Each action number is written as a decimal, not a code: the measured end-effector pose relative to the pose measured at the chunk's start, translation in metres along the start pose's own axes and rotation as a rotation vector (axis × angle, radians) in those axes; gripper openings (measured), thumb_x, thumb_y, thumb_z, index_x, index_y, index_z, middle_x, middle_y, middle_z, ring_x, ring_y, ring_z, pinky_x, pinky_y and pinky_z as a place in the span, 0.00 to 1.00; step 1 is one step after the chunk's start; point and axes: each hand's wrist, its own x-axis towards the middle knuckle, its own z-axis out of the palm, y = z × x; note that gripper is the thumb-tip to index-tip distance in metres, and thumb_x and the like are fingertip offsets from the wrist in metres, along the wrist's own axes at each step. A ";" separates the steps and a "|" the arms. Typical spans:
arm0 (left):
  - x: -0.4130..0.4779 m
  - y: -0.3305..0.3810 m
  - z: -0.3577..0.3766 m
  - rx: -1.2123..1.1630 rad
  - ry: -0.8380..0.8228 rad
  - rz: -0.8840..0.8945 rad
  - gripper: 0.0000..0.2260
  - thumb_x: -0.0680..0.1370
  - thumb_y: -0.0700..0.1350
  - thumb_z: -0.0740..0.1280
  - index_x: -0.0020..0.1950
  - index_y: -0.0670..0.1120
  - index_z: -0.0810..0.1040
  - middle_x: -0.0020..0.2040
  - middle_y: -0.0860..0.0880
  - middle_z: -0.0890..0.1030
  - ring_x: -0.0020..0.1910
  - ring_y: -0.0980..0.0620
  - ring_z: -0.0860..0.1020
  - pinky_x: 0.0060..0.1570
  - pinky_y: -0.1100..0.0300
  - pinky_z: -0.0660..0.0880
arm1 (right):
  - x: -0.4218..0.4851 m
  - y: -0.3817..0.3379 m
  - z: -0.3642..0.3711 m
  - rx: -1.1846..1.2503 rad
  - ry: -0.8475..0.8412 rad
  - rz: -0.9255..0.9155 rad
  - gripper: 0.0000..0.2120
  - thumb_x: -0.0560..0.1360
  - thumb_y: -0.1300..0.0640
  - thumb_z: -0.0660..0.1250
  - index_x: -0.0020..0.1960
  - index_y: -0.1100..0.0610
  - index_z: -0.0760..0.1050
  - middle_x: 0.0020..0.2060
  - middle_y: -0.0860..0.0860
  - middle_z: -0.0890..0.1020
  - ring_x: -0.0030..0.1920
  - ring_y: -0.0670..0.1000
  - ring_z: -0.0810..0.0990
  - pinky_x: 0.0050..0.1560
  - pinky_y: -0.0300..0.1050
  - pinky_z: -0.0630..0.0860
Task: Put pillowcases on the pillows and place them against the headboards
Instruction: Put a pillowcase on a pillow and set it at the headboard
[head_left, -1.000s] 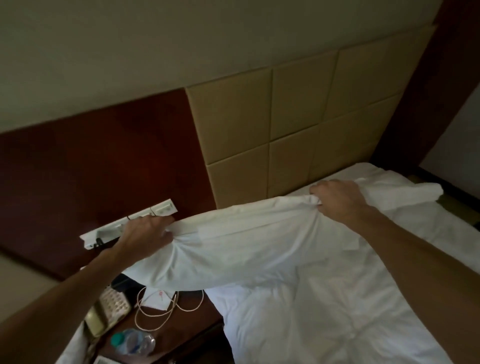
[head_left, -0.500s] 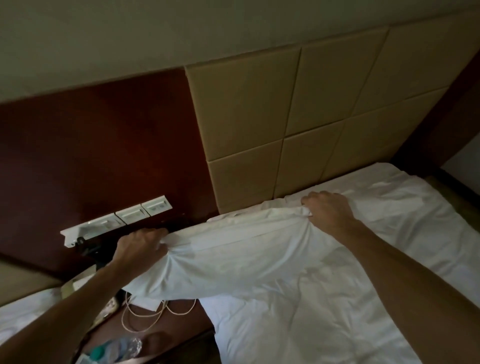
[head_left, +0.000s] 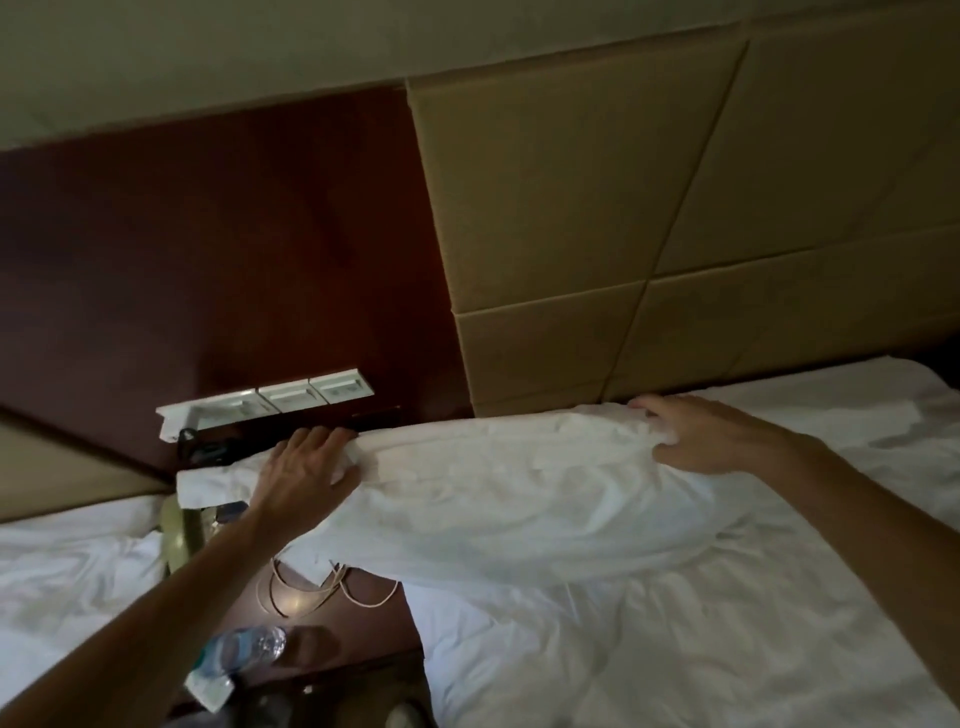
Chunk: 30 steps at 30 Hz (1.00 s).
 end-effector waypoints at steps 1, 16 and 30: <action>-0.001 -0.001 0.000 -0.006 -0.010 -0.004 0.22 0.73 0.61 0.62 0.62 0.51 0.74 0.52 0.50 0.79 0.50 0.46 0.76 0.47 0.50 0.74 | 0.001 0.002 -0.004 0.038 -0.016 -0.004 0.29 0.75 0.51 0.63 0.75 0.43 0.61 0.69 0.45 0.71 0.64 0.50 0.73 0.58 0.45 0.72; 0.037 0.004 -0.055 -0.020 0.054 0.095 0.09 0.77 0.48 0.67 0.55 0.47 0.74 0.42 0.46 0.83 0.37 0.43 0.81 0.30 0.57 0.71 | 0.022 -0.009 -0.050 -0.378 0.496 0.055 0.08 0.72 0.58 0.64 0.49 0.47 0.75 0.49 0.49 0.83 0.50 0.56 0.82 0.44 0.47 0.74; 0.106 0.012 -0.093 0.054 -0.048 -0.097 0.15 0.80 0.53 0.62 0.67 0.56 0.72 0.53 0.47 0.83 0.51 0.43 0.82 0.43 0.52 0.75 | 0.052 -0.010 -0.125 -0.399 0.548 0.050 0.07 0.75 0.57 0.64 0.49 0.47 0.76 0.49 0.52 0.81 0.50 0.58 0.80 0.43 0.46 0.68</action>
